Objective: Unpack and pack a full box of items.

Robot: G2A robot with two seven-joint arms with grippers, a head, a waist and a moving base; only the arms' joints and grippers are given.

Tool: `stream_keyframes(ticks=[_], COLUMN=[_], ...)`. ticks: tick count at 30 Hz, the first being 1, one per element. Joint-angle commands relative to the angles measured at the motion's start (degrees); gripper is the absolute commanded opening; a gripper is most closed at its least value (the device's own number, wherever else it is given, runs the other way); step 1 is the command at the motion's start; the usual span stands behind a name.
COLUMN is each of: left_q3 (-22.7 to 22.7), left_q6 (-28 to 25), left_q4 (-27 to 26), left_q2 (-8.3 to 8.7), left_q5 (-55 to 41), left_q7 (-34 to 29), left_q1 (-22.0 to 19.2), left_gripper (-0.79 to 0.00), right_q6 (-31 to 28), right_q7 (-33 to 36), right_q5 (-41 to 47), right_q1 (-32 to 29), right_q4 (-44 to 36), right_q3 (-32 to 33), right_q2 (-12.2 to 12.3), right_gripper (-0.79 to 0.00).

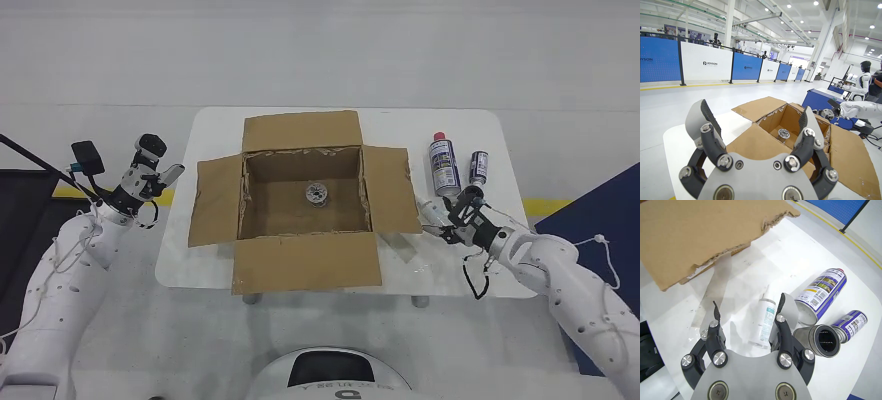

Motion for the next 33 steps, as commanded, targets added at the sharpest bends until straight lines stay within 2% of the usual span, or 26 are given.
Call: stream_keyframes(ticks=[1, 8, 14, 21, 25, 31, 33], left_q3=[0.00, 0.00, 0.00, 0.00, 0.00, 0.00, 0.00], left_q6=[0.00, 0.00, 0.00, 0.00, 0.00, 0.00, 0.00], left_q4=[0.00, 0.00, 0.00, 0.00, 0.00, 0.00, 0.00], left_q2=[0.00, 0.00, 0.00, 0.00, 0.00, 0.00, 0.00], left_q5=[0.00, 0.00, 0.00, 0.00, 0.00, 0.00, 0.00], left_q7=[0.00, 0.00, 0.00, 0.00, 0.00, 0.00, 0.00], left_q1=[0.00, 0.00, 0.00, 0.00, 0.00, 0.00, 0.00], left_gripper=[0.000, 0.000, 0.000, 0.000, 0.000, 0.000, 0.000], right_q6=[1.60, 2.45, 2.94, 2.67, 2.57, 2.67, 2.77], right_q7=[1.11, 6.59, 9.65, 11.67, 12.44, 14.01, 14.24], right_q5=[-0.31, -0.76, -0.27, -0.21, -0.14, 0.26, 0.05], right_q1=[0.30, 2.34, 4.43, 6.12, 6.65, 7.52, 7.54], right_q4=[-0.02, 1.48, 3.68, 5.97, 7.15, 8.66, 8.86], right_q3=[-0.46, -2.11, -3.38, -4.66, -5.03, -5.22, -5.13], right_q2=[-0.33, -1.50, -2.60, -3.72, -4.22, -4.90, -5.04], right_gripper=[-0.172, -0.086, -0.123, -0.262, -0.394, -0.496, -0.573])
